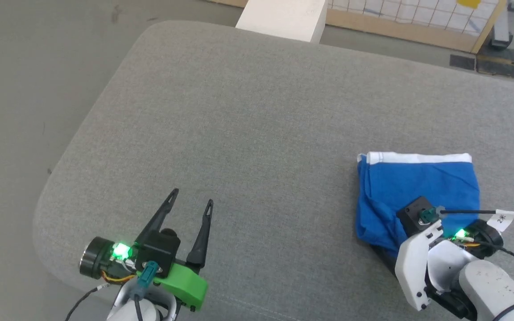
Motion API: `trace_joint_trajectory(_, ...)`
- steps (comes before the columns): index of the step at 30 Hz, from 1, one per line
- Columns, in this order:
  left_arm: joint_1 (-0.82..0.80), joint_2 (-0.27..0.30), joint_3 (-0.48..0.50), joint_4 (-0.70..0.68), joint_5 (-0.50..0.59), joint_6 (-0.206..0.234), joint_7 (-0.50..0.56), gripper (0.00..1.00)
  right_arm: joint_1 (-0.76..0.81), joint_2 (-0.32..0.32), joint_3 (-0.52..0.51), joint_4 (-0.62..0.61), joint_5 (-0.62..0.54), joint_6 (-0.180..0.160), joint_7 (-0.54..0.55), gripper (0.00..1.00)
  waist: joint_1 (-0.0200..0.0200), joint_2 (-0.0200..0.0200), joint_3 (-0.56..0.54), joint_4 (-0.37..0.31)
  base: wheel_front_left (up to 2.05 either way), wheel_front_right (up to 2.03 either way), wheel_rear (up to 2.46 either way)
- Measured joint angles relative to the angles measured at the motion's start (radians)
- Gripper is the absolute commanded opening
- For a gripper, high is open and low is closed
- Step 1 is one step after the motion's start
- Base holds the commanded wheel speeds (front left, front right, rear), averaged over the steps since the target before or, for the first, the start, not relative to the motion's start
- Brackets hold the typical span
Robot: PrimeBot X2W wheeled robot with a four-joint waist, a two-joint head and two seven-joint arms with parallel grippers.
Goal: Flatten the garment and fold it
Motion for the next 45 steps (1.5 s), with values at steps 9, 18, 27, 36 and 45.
trace_joint_trajectory(9, 0.008, 0.009, 0.006, 0.011, -0.019, -0.004, -0.001, 1.0, -0.034, 0.002, 0.006, -0.02, 0.129, 0.0, -0.014, 1.0, 0.0, 0.0, -0.047, -0.049, 0.0, 0.0, 0.0)
trace_joint_trajectory(18, 0.034, 0.038, 0.038, -0.006, -0.054, -0.001, -0.001, 1.0, -0.048, -0.041, -0.173, -0.15, 0.203, 0.0, -0.056, 1.0, 0.0, 0.0, -0.093, -0.136, 0.0, 0.0, 0.0)
trace_joint_trajectory(27, 0.047, 0.046, 0.096, -0.035, -0.096, 0.026, -0.004, 1.0, 0.012, -0.039, -0.43, -0.214, 0.06, 0.0, -0.223, 1.0, 0.0, 0.0, -0.099, -0.227, 0.0, 0.0, 0.0)
trace_joint_trajectory(36, 0.048, 0.052, 0.12, -0.047, -0.126, 0.035, -0.004, 1.0, 0.202, 0.117, -0.651, -0.298, -0.098, 0.0, -0.354, 1.0, 0.0, 0.0, -0.078, -0.279, 0.0, 0.0, 0.0)
trace_joint_trajectory(45, 0.07, 0.051, 0.129, -0.054, -0.128, 0.04, -0.01, 1.0, 0.344, 0.242, -0.675, -0.395, -0.171, 0.0, -0.387, 1.0, 0.0, 0.0, -0.076, -0.286, 0.0, 0.0, 0.0)
